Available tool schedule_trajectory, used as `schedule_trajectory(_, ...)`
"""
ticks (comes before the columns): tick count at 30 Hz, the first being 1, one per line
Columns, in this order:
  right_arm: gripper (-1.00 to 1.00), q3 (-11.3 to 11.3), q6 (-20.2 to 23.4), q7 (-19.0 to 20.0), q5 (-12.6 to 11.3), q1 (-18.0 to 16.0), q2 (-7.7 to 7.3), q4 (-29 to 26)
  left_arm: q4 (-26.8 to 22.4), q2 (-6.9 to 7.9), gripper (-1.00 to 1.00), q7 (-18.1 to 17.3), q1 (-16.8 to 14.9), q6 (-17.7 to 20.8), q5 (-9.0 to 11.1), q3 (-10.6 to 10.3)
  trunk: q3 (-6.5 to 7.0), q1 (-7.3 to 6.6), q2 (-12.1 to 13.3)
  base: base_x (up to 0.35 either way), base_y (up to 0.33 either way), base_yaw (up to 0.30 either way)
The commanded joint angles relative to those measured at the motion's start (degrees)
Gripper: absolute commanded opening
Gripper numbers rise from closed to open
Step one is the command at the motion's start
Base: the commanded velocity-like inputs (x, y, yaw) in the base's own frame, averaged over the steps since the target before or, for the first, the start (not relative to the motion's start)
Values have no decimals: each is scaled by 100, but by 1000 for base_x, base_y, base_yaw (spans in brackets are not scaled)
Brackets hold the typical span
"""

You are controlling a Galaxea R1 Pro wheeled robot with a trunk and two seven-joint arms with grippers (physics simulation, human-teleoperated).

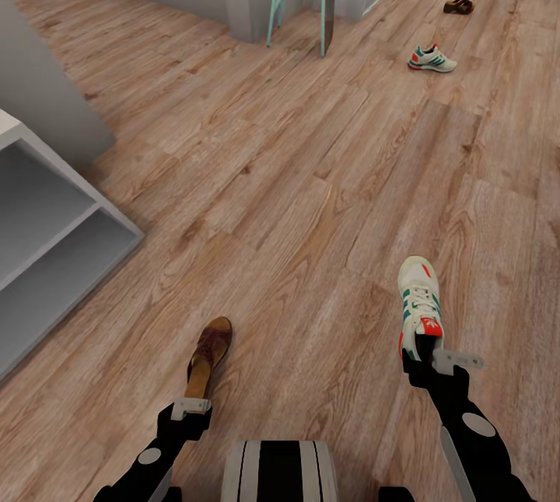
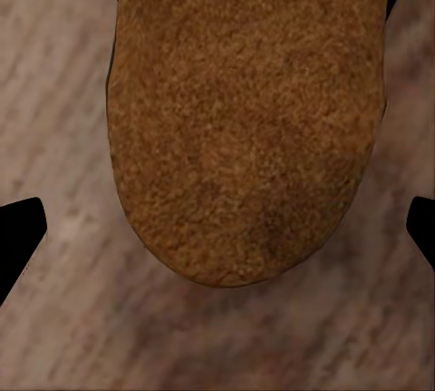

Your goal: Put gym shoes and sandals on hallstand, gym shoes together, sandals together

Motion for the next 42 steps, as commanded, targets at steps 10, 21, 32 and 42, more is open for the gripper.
schedule_trajectory(10, -100, 6, 33, -23, -4, -1, -3, -8, 3, 6, 100, 6, -2, -20, -9, -26, -3, 0, -1, 23, 0, 0)
schedule_trajectory(21, -100, 6, 35, -23, -4, 0, -3, -8, 3, 4, 100, 9, -2, -19, -9, -27, -3, 0, -1, 29, 0, 0)
schedule_trajectory(32, -100, 6, 35, -23, -4, 0, -2, -8, -1, 4, 100, 7, -4, -20, -9, -25, -3, 0, -1, 26, 0, 0)
schedule_trajectory(42, -100, 6, 38, -23, -4, -1, -2, -8, -18, -2, -100, 10, -38, -17, -8, -20, -3, 0, -1, 1, 0, 0)
